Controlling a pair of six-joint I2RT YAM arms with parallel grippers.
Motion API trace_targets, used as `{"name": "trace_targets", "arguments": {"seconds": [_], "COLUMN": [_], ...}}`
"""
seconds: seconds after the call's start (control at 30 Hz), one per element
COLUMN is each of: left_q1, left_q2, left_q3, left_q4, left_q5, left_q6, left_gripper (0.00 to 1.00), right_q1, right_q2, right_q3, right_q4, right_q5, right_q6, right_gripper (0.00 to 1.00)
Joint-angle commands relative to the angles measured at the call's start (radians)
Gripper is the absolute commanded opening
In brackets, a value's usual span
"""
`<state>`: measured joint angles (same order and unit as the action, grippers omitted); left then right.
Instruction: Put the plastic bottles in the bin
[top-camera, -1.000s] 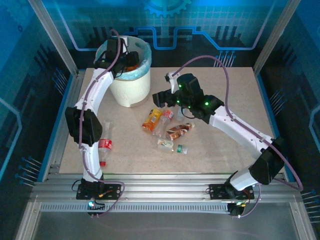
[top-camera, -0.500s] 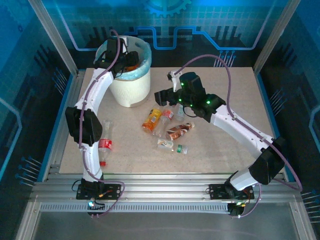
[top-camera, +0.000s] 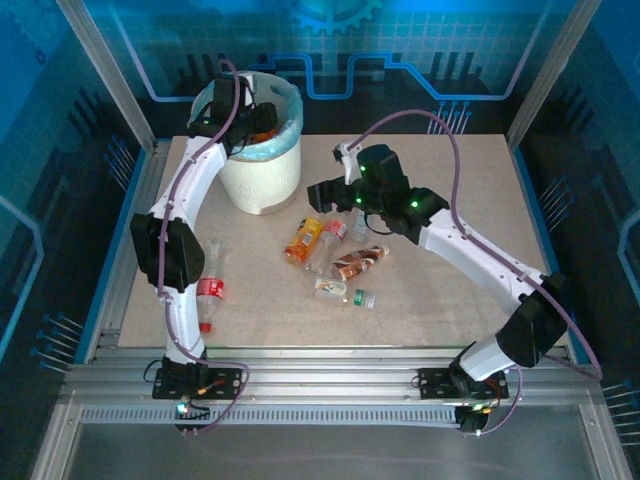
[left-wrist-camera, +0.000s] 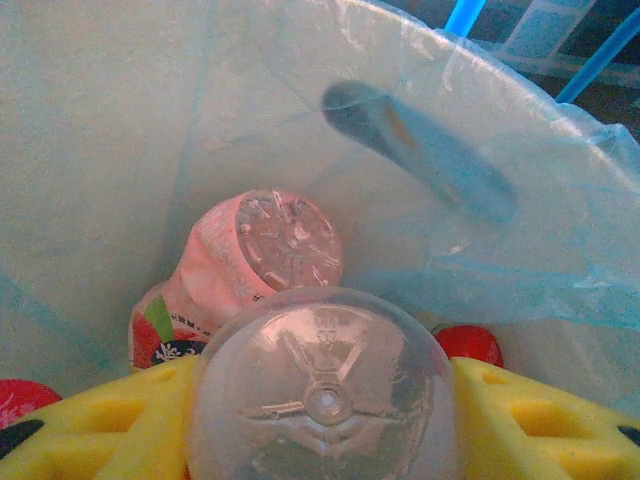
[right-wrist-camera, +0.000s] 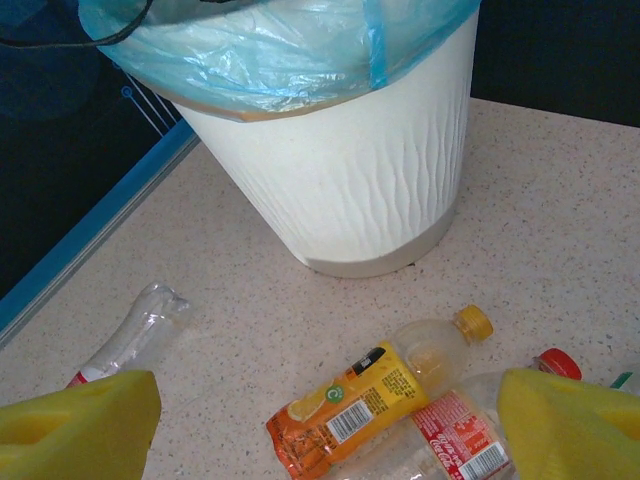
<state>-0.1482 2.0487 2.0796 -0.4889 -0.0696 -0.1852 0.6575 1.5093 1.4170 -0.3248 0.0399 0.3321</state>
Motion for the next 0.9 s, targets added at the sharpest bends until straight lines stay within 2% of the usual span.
{"name": "trace_targets", "arguments": {"seconds": [0.0,0.37,0.5,0.63,0.87], "left_q1": [0.004,0.012,0.015,0.017,0.018], "left_q2": [-0.002,0.028,0.033,0.029,0.007], "left_q3": [-0.031,-0.031,-0.008,0.040,0.160], "left_q4": [-0.027,-0.057,-0.084,-0.101,-0.129], "left_q5": [0.048,0.078,0.083,0.083,0.106], "left_q6": [-0.020,-0.034,-0.028,-0.031,-0.049], "left_gripper": [0.53,0.54,0.59,0.70,0.77], "right_q1": [-0.016,-0.016,-0.017,-0.018,-0.028], "right_q2": [0.018,0.043,0.043,0.041,0.030], "right_q3": [0.014,0.029,0.034,0.042,0.006], "right_q4": [-0.002,-0.002,0.000,-0.013,0.020], "right_q5": [-0.021,-0.040,-0.040,-0.042,-0.046], "right_q6": [0.007,0.011,0.010,0.002,0.014], "right_gripper": [0.88,0.88,0.88,0.88,0.89]}}
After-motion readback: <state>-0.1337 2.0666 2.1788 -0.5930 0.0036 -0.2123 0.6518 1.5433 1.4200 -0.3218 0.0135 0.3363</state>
